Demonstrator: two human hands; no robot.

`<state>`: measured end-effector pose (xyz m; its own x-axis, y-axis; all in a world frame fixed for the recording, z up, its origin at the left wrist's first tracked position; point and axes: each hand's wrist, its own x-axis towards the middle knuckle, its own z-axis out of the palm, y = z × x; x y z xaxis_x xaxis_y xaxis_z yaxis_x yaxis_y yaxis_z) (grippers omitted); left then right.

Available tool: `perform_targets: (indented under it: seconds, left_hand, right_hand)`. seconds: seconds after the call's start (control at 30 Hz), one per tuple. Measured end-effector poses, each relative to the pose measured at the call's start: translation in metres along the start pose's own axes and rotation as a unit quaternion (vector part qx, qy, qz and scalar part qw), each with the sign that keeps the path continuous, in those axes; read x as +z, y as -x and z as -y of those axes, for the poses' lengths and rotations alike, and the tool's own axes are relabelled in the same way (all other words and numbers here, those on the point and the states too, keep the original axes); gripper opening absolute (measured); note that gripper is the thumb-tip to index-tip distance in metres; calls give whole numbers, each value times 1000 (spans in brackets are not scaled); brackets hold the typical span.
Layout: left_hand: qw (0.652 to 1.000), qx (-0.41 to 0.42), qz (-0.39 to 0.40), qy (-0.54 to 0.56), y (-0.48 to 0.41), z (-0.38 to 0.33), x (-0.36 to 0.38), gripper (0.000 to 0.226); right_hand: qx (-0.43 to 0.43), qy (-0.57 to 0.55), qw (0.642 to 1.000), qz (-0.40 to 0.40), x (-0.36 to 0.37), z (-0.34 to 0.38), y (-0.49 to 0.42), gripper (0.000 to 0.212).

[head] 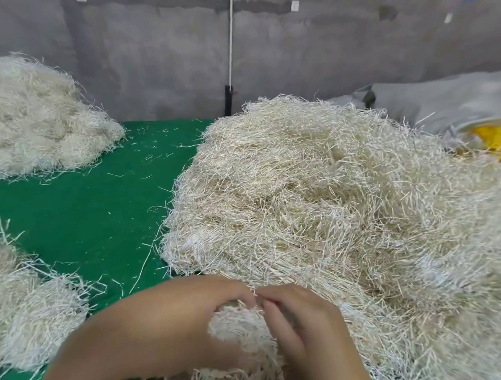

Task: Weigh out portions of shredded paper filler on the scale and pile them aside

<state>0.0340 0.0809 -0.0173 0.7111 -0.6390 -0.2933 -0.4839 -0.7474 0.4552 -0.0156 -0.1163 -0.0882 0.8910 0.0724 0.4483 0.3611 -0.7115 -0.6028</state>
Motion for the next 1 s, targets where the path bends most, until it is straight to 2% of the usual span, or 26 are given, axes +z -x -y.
perform_targets:
  seconds: [0.1,0.17,0.23,0.3,0.37,0.4,0.43,0.53,0.6,0.67,0.77,0.8,0.87,0.93,1.0]
  left_hand:
    - [998,3,-67,13,13,7,-8,54]
    - [993,10,-112,47,10,12,-7,52]
    - [978,17,-152,144,2,16,-7,50]
    - [945,21,-224,237,-7,22,-10,46]
    - [909,23,-308,280,-14,31,-15,43]
    - [902,22,-324,286,-17,34,-18,42]
    - [904,16,-317,285,-20,37,-20,39]
    - [945,-13,-241,221,-38,46,-25,24]
    - [957,-18,-220,187,-54,51,-28,17]
    - [956,-15,-222,193,-72,56,-30,17]
    - [952,-1,-250,175,-96,60,-27,18]
    - [950,4,-258,178,-102,59,-24,19]
    - [942,18,-262,209,-111,57,-16,19]
    - [939,20,-272,209,-116,55,-11,23]
    - [939,23,-283,195,-119,54,-8,48]
  right_hand:
    - [76,-118,990,19,-12,-3,-2,25]
    - [98,-194,976,6,-25,1,-9,28]
    - [91,-219,971,-32,-39,4,-21,24]
    - [82,-209,972,-67,-53,4,-36,18]
    - [69,-179,978,-79,-65,3,-52,15]
    - [67,-158,983,-71,-70,3,-60,13]
    - [68,-131,987,-58,-73,3,-68,12]
    - [61,10,998,-7,-73,-3,-94,13]
    - [56,115,991,38,-64,-12,-116,24]
    - [63,214,969,106,-46,-24,-140,33]
    - [79,409,888,192,-21,-46,-166,36]
    - [81,443,868,207,-16,-50,-170,32]
    - [78,455,863,205,-11,-55,-171,17]
    - [41,426,889,164,-9,-50,-170,16]
    - [-29,368,922,119,-7,-33,-166,24]
